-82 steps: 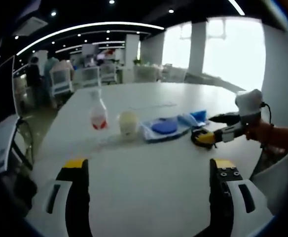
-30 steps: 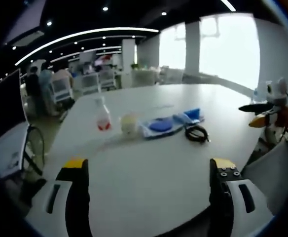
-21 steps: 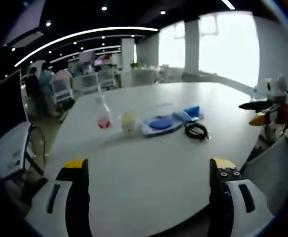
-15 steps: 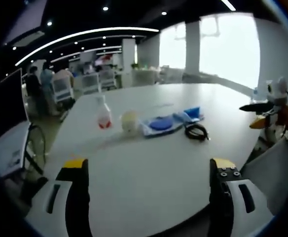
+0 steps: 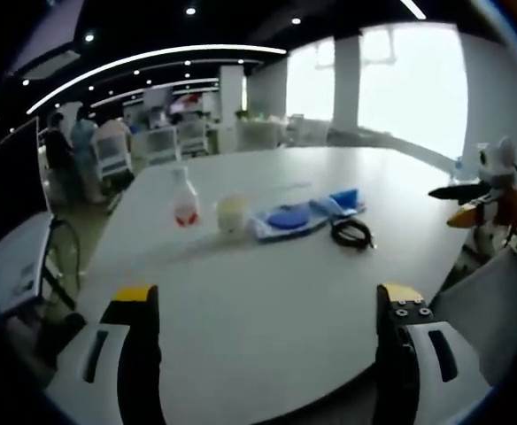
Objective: Arrange the tabletop items into an orderly group along one side of the table until the central work area is clear of visible clutter.
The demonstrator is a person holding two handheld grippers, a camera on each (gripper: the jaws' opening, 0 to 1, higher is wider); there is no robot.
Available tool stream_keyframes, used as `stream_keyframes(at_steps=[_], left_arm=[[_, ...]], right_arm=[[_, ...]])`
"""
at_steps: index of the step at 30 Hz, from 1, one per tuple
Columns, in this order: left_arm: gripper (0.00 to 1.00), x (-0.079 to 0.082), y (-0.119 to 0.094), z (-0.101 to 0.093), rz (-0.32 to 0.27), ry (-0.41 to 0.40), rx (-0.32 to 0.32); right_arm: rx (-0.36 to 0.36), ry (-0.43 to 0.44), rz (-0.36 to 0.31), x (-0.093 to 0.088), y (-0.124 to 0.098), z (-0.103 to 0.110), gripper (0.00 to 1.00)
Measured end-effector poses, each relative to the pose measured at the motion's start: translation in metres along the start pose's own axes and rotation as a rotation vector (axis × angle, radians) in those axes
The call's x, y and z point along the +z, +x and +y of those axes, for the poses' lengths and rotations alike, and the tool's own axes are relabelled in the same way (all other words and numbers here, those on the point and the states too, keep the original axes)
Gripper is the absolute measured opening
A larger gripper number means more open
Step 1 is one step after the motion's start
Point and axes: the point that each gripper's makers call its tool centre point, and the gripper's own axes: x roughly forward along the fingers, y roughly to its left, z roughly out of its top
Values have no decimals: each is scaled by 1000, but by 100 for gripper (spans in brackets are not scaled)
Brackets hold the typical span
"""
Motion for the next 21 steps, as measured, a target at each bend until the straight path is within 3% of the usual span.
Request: stream_keyframes(at_steps=[6, 10, 14, 21], left_arm=[[100, 0, 0, 3, 8, 13, 9], [100, 1, -1, 3, 5, 16, 8], [100, 0, -1, 3, 10, 17, 8], [100, -2, -3, 4, 12, 17, 10]], right_arm=[[31, 66, -36, 6, -3, 0, 100], [5, 30, 6, 0, -2, -8, 100], [13, 52, -13, 3, -2, -6, 100], [7, 31, 14, -3, -3, -3, 100]])
